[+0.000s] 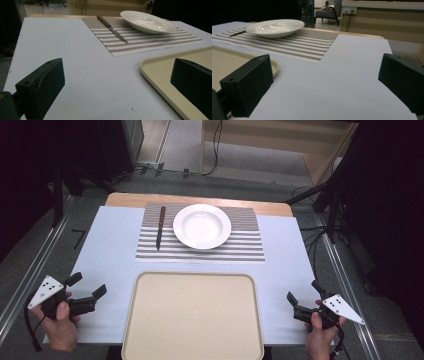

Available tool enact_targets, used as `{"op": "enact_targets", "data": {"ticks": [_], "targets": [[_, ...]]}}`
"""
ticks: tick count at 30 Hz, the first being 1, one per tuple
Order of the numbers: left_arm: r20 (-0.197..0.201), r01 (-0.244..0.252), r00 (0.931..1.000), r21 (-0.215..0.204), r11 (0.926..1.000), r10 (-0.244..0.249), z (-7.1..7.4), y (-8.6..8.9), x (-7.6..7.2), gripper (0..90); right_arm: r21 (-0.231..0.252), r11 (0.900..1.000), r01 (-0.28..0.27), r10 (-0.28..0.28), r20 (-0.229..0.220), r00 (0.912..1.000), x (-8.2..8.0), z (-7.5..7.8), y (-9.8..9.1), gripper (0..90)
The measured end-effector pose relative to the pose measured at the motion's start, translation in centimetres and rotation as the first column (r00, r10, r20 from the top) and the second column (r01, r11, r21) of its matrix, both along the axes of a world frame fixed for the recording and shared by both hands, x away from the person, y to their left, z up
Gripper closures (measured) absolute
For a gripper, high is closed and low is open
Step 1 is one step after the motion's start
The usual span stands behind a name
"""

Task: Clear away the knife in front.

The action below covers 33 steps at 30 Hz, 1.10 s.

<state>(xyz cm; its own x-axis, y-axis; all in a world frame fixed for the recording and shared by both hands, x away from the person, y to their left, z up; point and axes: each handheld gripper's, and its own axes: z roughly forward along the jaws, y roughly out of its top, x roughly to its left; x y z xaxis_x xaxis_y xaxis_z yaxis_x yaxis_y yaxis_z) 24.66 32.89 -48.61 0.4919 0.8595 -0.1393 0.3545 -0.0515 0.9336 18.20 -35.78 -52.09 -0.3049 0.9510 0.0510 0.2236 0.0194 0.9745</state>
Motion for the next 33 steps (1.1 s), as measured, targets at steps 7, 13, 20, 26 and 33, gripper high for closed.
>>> {"op": "enact_targets", "data": {"ticks": [7,13,20,26,33], "targets": [[-0.012,-0.010,0.9999,-0.001,1.0000,0.010,1.0,-0.9,0.2,0.0,-0.014,0.9999,-0.010,0.010,-0.006,0.9999,0.1,0.0,0.2,0.0],[-0.005,0.002,1.0000,0.027,0.9996,-0.002,2.6,-2.2,0.3,0.0,-0.024,0.9996,-0.016,0.015,-0.010,0.9998,0.2,0.0,0.3,0.0],[-0.008,0.024,0.9997,0.026,0.9994,-0.024,4.1,-3.3,1.2,0.0,-0.025,0.9995,-0.018,0.018,-0.007,0.9998,0.2,-0.1,0.3,0.0],[-0.006,0.032,0.9995,0.032,0.9990,-0.032,4.8,-4.1,2.3,0.0,-0.019,0.9995,-0.027,0.027,-0.006,0.9996,0.2,-0.1,0.3,0.0],[-0.009,0.067,0.9978,0.048,0.9966,-0.066,5.5,-5.7,3.8,0.0,-0.023,0.9994,-0.026,0.026,-0.003,0.9996,0.2,-0.1,0.3,0.0]]}}
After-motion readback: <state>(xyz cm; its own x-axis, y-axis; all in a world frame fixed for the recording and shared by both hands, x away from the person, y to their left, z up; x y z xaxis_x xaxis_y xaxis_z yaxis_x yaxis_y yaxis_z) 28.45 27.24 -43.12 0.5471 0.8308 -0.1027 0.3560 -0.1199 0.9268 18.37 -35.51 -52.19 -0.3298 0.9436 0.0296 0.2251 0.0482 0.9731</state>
